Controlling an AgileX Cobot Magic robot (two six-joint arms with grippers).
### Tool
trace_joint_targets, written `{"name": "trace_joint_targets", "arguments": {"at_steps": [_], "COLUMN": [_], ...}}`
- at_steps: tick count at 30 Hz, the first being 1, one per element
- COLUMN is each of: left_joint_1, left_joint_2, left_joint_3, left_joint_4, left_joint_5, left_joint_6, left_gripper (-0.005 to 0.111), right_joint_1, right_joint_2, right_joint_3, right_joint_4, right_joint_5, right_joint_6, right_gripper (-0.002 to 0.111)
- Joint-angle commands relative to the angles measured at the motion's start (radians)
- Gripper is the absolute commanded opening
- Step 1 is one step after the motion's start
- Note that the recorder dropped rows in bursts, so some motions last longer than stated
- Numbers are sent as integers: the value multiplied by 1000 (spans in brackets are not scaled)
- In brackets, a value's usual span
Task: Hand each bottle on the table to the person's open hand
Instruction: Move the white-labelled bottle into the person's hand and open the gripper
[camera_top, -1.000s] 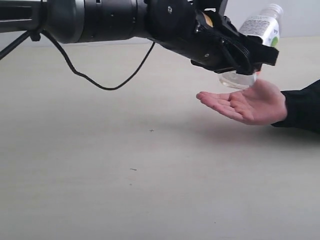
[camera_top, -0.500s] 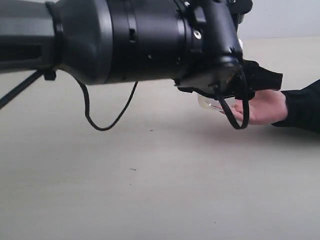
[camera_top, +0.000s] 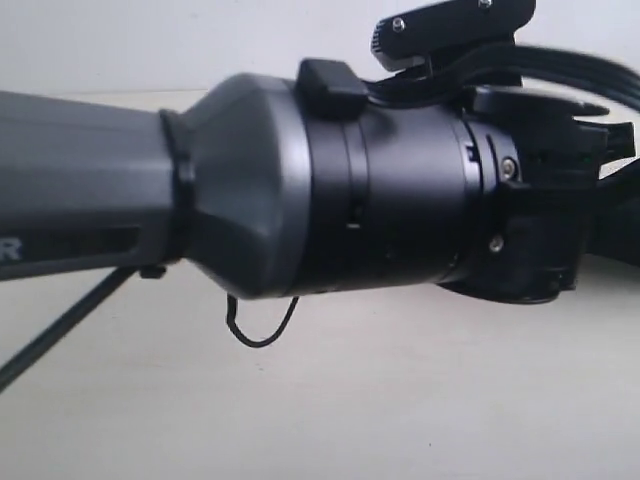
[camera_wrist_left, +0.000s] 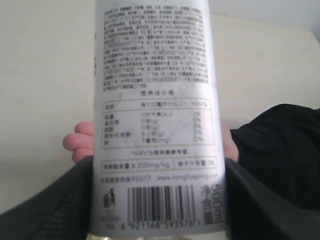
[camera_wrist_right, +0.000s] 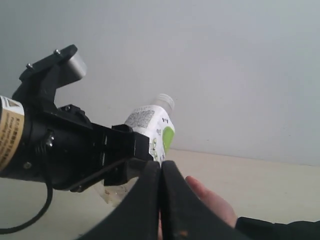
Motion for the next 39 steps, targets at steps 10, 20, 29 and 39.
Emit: {"name": "trace_joint_targets", "arguments": {"at_steps": [10,20,29,39], "left_joint_1": [1,26,43,52], "left_joint_2": [136,189,234,234], "left_joint_3": [-18,-65,-69,-69], "left_joint_4": [128,150,152,148], "left_joint_5": [-115,-188,-240,-226], "left_joint_6": [-267,-267,-267,-267], "left_gripper": [0,0,0,10], "right_joint_1": [3,3,3,3], "right_joint_2": [-4,-4,-4,-4], "right_joint_3": [4,4,4,4], "right_joint_4": [0,0,0,0], "right_joint_5": [-5,-5,-5,-5], "right_joint_6": [1,1,1,1], "right_gripper": [0,0,0,0]}}
